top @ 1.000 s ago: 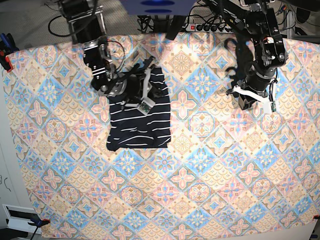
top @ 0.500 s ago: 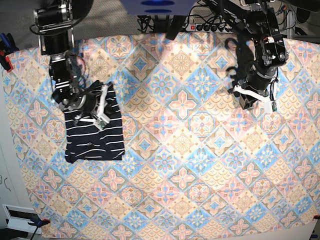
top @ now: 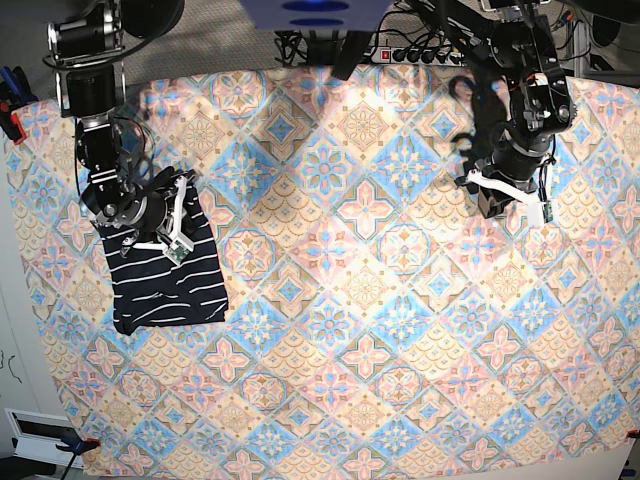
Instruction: Fold the T-shirt properly
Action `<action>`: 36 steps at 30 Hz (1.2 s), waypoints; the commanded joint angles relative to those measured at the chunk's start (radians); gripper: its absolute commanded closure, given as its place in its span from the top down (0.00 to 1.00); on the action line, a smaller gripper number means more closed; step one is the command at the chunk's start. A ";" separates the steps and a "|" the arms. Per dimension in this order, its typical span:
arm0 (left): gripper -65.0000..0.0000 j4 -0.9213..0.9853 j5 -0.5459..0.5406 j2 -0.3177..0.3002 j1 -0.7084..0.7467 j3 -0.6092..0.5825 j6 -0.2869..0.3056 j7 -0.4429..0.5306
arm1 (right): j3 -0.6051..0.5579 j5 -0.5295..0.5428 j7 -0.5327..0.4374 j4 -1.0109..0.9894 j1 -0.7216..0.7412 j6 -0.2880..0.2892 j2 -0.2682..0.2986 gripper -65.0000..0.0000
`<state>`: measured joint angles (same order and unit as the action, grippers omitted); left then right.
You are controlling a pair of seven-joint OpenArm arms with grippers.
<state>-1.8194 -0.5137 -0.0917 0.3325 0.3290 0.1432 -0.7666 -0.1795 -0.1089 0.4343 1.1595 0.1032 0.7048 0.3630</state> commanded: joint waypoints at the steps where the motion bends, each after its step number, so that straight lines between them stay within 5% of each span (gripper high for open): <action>1: 0.00 -0.021 -0.009 -0.007 -0.002 0.003 0.006 0.019 | 0.005 -0.004 -0.005 0.017 0.020 -0.007 0.009 0.00; 13: 0.00 -0.029 -0.010 -0.010 0.017 0.006 0.006 0.019 | 0.064 -0.002 0.054 0.293 -0.021 -0.007 -0.022 0.00; 20: 0.00 -0.058 -0.010 -0.038 0.069 0.091 0.008 0.019 | 0.282 -0.002 0.176 0.610 -0.237 -0.007 -0.022 0.00; 27: 0.00 -0.092 -0.010 -0.096 0.182 0.140 0.008 -0.011 | 0.475 -0.001 0.189 0.750 -0.495 -0.007 -0.028 0.00; 36: 0.00 -0.139 -0.010 -0.098 0.325 0.226 0.008 -0.126 | 0.785 0.159 0.189 0.784 -0.736 -0.007 -0.132 0.00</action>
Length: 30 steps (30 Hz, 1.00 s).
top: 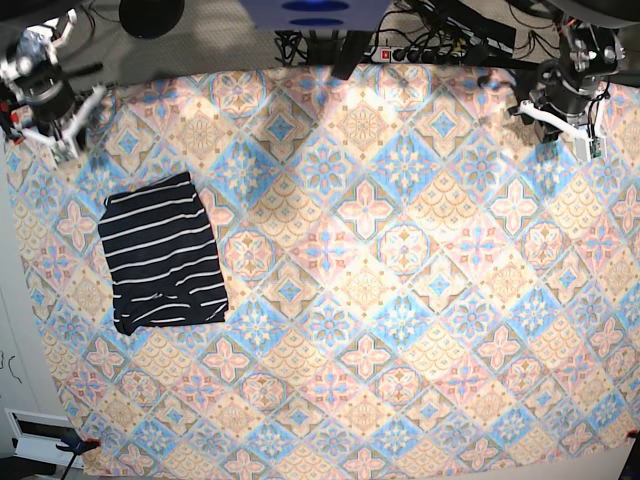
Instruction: Fold the T-shirt properly
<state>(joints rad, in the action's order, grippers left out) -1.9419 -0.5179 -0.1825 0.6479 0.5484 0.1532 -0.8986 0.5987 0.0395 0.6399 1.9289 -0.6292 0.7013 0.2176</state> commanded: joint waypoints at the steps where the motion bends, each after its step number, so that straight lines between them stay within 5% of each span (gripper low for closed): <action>1: 0.00 -0.017 -0.006 -0.007 0.031 0.006 -0.002 0.003 | 0.034 0.038 -0.016 0.013 -0.042 -0.003 0.009 0.00; 5: 0.00 -0.017 -0.003 -0.007 0.105 0.006 -0.002 0.006 | 0.120 0.130 -0.016 0.005 -0.179 -0.003 -0.034 0.00; 15: 0.00 0.040 -0.003 -0.005 0.244 0.002 0.000 0.005 | 0.162 0.138 -0.018 -0.118 -0.344 -0.003 -0.134 0.00; 21: 0.00 0.240 0.002 -0.008 0.249 -0.047 0.000 0.020 | 0.160 0.138 -0.024 -0.285 -0.344 -0.003 -0.134 0.00; 30: 0.00 0.589 0.005 -0.047 0.163 -0.251 0.000 0.224 | 0.120 0.135 -0.025 -0.561 -0.212 -0.003 -0.134 0.00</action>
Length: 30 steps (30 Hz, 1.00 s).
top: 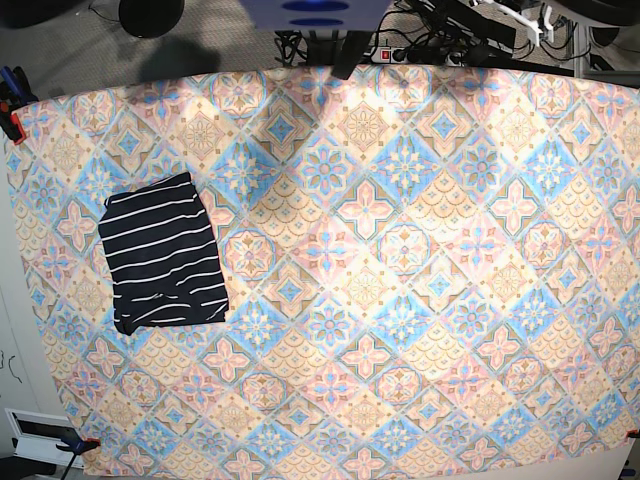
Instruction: Fold the T-shirt properly
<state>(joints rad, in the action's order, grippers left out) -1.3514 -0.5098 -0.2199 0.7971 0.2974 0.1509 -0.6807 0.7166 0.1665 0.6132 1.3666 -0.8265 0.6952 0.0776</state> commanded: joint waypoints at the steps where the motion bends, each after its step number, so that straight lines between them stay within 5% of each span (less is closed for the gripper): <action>1: 0.00 0.031 -0.003 -0.009 -0.005 -0.017 0.002 0.019 | -0.016 0.008 0.000 -0.036 0.003 0.003 0.009 0.00; 14: 0.00 0.645 0.075 -0.005 -0.318 -0.304 0.002 0.313 | -0.151 0.005 -0.301 -0.545 0.198 0.003 0.031 0.00; 22: 0.00 0.853 0.075 -0.005 -0.459 -0.584 -0.004 0.438 | -0.202 -0.054 -0.563 -0.884 0.339 0.003 0.034 0.00; 30: 0.00 0.938 0.073 0.018 -0.552 -0.705 -0.007 0.502 | -0.208 -0.190 -0.735 -1.074 0.473 0.003 0.012 0.00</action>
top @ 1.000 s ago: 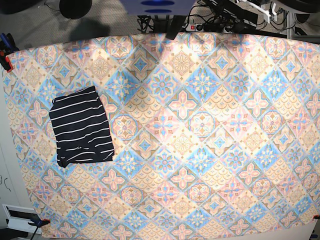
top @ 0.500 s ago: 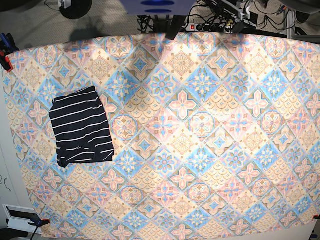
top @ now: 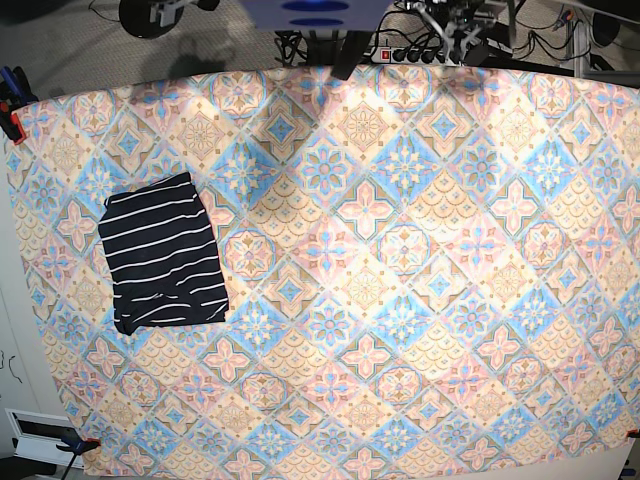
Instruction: Fold the T-shirt properly
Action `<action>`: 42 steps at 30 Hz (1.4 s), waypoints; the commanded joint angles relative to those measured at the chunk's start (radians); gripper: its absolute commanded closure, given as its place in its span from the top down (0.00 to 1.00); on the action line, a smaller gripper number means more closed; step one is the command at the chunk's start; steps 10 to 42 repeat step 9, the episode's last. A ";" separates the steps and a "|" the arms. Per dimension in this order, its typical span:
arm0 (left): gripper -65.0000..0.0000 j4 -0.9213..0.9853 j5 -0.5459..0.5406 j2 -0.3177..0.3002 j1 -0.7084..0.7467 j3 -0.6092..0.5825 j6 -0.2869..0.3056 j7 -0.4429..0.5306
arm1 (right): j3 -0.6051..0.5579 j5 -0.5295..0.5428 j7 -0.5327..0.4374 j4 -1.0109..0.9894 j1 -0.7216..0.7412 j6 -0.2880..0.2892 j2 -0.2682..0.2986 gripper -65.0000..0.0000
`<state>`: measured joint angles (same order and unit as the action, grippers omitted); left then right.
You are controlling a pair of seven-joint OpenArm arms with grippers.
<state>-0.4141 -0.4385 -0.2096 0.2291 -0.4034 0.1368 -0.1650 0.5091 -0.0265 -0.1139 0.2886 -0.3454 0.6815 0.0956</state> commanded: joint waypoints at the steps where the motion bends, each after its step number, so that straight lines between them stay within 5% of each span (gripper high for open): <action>1: 0.00 0.001 0.004 0.014 0.016 -0.013 0.007 0.005 | 0.000 -0.020 -0.028 -0.013 0.012 0.017 -0.013 0.00; 6: 0.00 0.001 0.004 0.031 0.014 -0.035 0.007 0.026 | 0.000 -0.103 -0.063 -0.024 0.055 -0.044 -0.049 0.00; 42: 0.00 0.001 -0.001 0.035 0.014 -0.032 0.007 0.026 | -0.002 -0.105 -0.063 -0.024 0.079 -0.044 -0.072 0.00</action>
